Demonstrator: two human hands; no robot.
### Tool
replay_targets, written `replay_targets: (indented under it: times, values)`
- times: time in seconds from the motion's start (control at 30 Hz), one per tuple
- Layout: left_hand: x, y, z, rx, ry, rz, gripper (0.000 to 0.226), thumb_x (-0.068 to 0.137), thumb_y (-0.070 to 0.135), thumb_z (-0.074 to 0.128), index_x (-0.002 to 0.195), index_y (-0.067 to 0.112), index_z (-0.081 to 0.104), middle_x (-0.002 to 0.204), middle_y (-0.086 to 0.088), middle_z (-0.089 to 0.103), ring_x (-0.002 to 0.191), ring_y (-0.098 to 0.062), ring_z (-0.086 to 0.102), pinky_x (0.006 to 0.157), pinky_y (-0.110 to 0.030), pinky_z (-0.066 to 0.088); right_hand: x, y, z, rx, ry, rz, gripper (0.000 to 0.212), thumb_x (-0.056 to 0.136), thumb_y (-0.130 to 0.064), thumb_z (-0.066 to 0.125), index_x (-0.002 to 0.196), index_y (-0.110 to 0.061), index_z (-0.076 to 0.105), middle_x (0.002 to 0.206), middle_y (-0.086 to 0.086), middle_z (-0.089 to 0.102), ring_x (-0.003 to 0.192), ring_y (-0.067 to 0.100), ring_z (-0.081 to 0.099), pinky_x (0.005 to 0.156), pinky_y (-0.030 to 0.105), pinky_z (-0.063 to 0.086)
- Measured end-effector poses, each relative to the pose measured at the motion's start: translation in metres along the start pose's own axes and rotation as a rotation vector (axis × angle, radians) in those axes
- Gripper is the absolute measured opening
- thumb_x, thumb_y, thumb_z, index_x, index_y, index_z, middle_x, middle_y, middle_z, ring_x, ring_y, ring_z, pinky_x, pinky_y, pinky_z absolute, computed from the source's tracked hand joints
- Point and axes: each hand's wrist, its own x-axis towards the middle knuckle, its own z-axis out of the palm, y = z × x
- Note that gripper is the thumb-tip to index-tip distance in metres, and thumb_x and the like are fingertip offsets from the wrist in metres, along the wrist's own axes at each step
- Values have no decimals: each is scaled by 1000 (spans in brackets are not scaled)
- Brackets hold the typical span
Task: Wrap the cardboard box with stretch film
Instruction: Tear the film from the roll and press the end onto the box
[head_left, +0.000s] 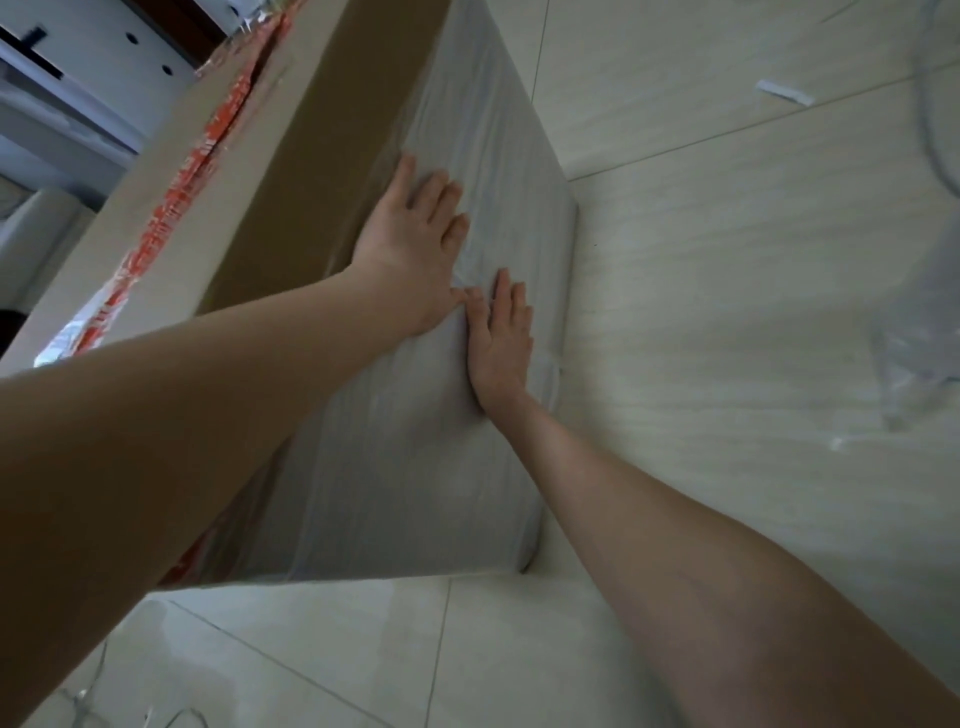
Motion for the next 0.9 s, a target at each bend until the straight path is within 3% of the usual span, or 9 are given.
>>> replay_targets:
  times: [0.23, 0.33, 0.4, 0.47, 0.63, 0.73, 0.8, 0.9]
  values:
    - [8, -3, 2, 4, 57, 15, 79, 91, 65, 5, 153, 15, 0, 160, -12, -5, 147, -29, -5, 116, -53, -4, 19, 13, 1, 15, 32, -60, 59, 100, -49, 27, 152, -25, 17, 161, 0, 12, 147, 17, 5, 119, 41, 5]
    - [13, -8, -3, -25, 73, -12, 73, 94, 63, 14, 153, 21, 10, 160, -10, 1, 147, -29, -1, 115, -54, -5, 41, 21, -18, 10, -48, -59, 58, 95, -54, 20, 140, -23, 41, 149, 5, 34, 137, 19, 28, 118, 36, 15]
    - [19, -16, -10, -83, 100, -58, 63, 97, 55, 21, 151, 23, 18, 159, -10, 6, 147, -30, 2, 116, -55, -5, 55, 29, -38, 40, 77, 71, 57, 93, -51, 25, 129, -16, 52, 139, 14, 45, 127, 25, 41, 111, 36, 26]
    - [24, -22, -18, -147, 132, -77, 55, 101, 42, 22, 151, 21, 19, 160, -11, 5, 147, -28, 1, 117, -53, -5, 61, 40, -55, 32, 219, 180, 53, 102, -36, 31, 143, -3, 38, 149, 19, 35, 137, 30, 33, 110, 33, 25]
    - [21, 22, -23, -119, 127, 57, 59, 101, 45, 19, 153, 21, 7, 160, -10, -4, 147, -28, -7, 114, -58, -6, 28, 63, -59, 9, 177, 220, 56, 104, -29, 29, 150, 2, 19, 157, 17, 19, 145, 26, 19, 114, 28, 15]
    - [11, 45, -6, -113, 46, 78, 61, 100, 51, 17, 153, 23, 5, 160, -11, -6, 147, -30, -9, 112, -61, -7, 1, 75, -33, 60, 62, 278, 60, 102, -39, 31, 146, 2, 29, 153, 17, 28, 141, 25, 28, 116, 34, 18]
    - [7, 45, 6, -87, 33, 66, 63, 99, 52, 16, 153, 22, 8, 160, -11, -4, 147, -31, -7, 112, -60, -7, -5, 77, -16, 149, 28, 256, 61, 96, -47, 33, 129, 3, 44, 139, 16, 42, 132, 23, 36, 115, 41, 22]
    - [6, 42, 12, -44, 32, 69, 64, 99, 54, 16, 153, 21, 8, 160, -11, -4, 146, -31, -7, 112, -59, -8, 8, 74, -10, 110, 25, 270, 58, 103, -36, 31, 134, 12, 38, 145, 25, 35, 137, 30, 31, 115, 40, 20]
